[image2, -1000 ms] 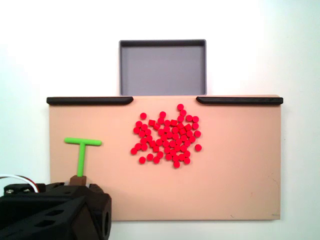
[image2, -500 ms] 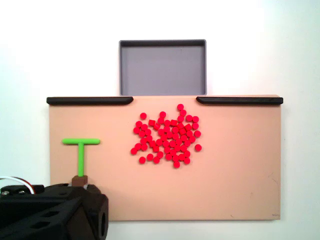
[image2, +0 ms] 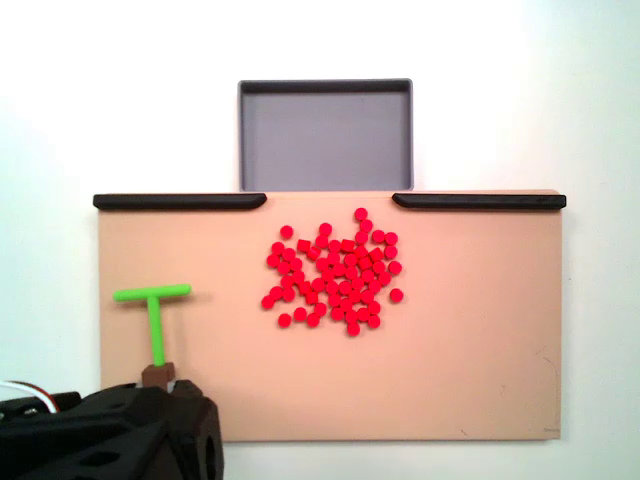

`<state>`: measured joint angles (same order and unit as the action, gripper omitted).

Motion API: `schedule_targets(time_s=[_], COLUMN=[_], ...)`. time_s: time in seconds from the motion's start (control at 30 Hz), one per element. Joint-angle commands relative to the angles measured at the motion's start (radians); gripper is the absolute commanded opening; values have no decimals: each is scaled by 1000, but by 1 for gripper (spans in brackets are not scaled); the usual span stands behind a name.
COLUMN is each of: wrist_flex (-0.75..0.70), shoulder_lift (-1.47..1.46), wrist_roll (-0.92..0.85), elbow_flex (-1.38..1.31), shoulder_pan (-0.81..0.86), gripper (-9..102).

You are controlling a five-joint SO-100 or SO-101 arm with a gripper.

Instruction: Grasp a green tool by the dark brown handle.

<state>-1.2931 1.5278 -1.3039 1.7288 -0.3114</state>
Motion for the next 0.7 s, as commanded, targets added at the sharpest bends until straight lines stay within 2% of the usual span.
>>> schedule_targets(time_s=[0.0, 0.67], wrist_flex=[-11, -132], shoulder_lift=[74, 224], wrist_roll=[-40, -400], elbow_flex=[-32, -18], shoulder_pan=[38, 364], gripper=[0, 0])
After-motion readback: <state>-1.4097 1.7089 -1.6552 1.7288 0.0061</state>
